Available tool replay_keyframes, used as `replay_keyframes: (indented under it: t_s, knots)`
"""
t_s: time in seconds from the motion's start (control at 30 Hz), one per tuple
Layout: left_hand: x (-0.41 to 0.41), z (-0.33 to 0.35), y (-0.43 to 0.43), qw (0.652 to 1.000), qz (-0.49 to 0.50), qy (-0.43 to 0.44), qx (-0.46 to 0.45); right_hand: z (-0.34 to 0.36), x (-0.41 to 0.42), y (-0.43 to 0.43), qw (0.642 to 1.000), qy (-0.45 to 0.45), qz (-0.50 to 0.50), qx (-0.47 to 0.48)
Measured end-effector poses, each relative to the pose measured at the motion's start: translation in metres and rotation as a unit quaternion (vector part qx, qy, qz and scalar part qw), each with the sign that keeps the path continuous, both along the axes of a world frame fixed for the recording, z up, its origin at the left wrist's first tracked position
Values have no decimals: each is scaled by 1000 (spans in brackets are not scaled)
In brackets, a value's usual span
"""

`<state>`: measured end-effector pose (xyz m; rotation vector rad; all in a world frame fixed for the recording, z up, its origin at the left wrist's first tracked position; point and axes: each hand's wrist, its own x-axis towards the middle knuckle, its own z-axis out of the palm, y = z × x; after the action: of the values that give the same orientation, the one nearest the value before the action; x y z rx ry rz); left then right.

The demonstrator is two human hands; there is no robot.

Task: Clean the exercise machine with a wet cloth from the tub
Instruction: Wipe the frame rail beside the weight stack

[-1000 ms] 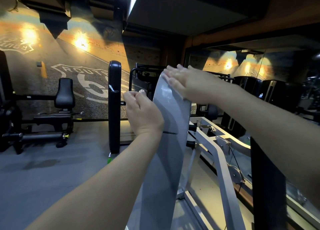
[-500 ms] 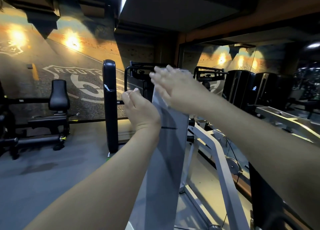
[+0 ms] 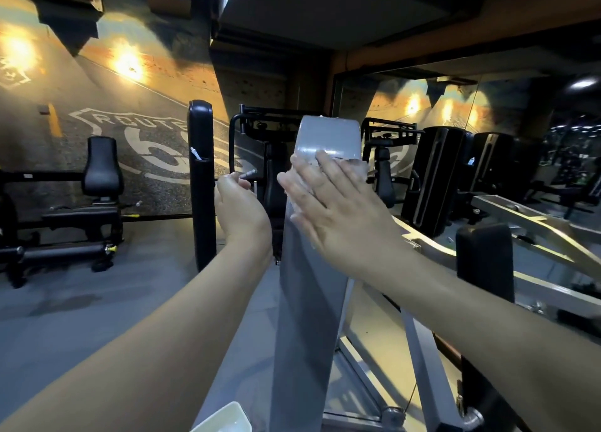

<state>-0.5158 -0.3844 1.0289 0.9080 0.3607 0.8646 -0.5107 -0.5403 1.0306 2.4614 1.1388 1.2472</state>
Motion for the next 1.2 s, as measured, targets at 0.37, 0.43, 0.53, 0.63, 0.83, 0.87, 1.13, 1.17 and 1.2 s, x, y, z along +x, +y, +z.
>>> replay_keyframes:
  t_s: [0.37,0.43,0.53,0.63,0.83,0.87,1.13,1.17,1.2]
  knots:
    - [-20,-16,15,995,-1,66,72,-32,-4,16,998,-56,-17,34]
    - [-19,-16,16,992,6,80,94,-48,-6,2,995,-88,4,-36]
    - [-19,-10,10,984,1,91,151,-18,1,-3,996,-53,3,-69]
    - [-16,4,-1,965,-8,111,237,40,19,9,996,43,-43,61]
    - [3,38,-7,975,-38,53,212,-17,-9,1,997,10,-41,61]
    - [7,44,-7,970,-36,55,233,-27,-12,-5,999,7,-24,41]
    - [35,82,-4,960,21,58,273,41,30,-8,990,82,60,102]
    - [35,87,-6,959,29,68,273,54,40,-9,985,108,77,110]
    - [37,91,-9,957,38,76,278,65,50,-11,980,132,96,111]
